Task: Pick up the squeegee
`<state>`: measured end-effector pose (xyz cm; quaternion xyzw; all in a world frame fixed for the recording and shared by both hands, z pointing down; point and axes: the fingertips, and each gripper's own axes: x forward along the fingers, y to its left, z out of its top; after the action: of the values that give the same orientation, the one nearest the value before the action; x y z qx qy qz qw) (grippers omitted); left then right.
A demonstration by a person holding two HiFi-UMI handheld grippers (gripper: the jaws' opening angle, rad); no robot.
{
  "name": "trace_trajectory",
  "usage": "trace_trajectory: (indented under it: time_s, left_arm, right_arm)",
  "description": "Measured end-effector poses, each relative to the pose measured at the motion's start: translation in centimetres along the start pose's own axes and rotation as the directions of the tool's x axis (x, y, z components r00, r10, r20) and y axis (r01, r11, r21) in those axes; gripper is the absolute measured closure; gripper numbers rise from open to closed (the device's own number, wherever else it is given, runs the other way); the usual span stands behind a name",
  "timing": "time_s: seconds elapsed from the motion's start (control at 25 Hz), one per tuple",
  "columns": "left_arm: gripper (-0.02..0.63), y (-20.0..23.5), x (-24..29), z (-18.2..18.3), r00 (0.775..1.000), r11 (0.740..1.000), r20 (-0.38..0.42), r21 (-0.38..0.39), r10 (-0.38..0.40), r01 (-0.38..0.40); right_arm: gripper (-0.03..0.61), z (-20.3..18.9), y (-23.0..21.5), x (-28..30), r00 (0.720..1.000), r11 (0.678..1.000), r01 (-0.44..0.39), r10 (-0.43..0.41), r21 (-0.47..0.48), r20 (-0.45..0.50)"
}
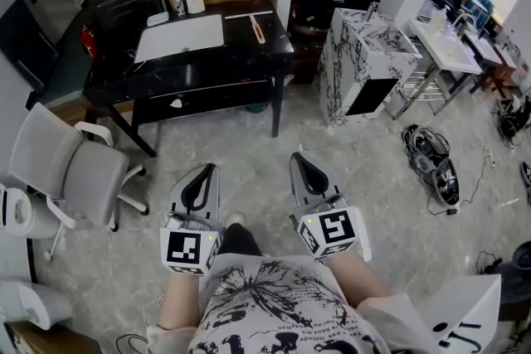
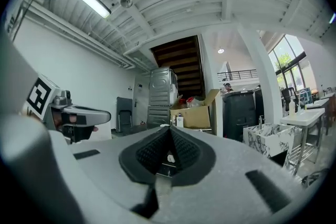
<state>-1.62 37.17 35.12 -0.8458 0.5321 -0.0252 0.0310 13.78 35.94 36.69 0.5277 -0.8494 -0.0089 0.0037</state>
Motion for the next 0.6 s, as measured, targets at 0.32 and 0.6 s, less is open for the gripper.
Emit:
trace_trajectory:
  time_s: [0.32,0.6]
  left_arm:
    - [0.601,3.8,4.8,-2.2,1.000,1.000,-0.018,-0.014,0.005,-0.005]
    - [0.601,10.1,13.1,-2.5,1.000,0.999,-0.013,-0.043,-0.021,0.021]
  right_arm:
    - [0.591,-1.5,-1.2,6.1,1.000,1.000,-0.011,0.011,0.002,-0.024]
    - [0.591,-1.9,-3.5,15.6,0.999,1.000,0.019,-0.019,-0.013,-0.046]
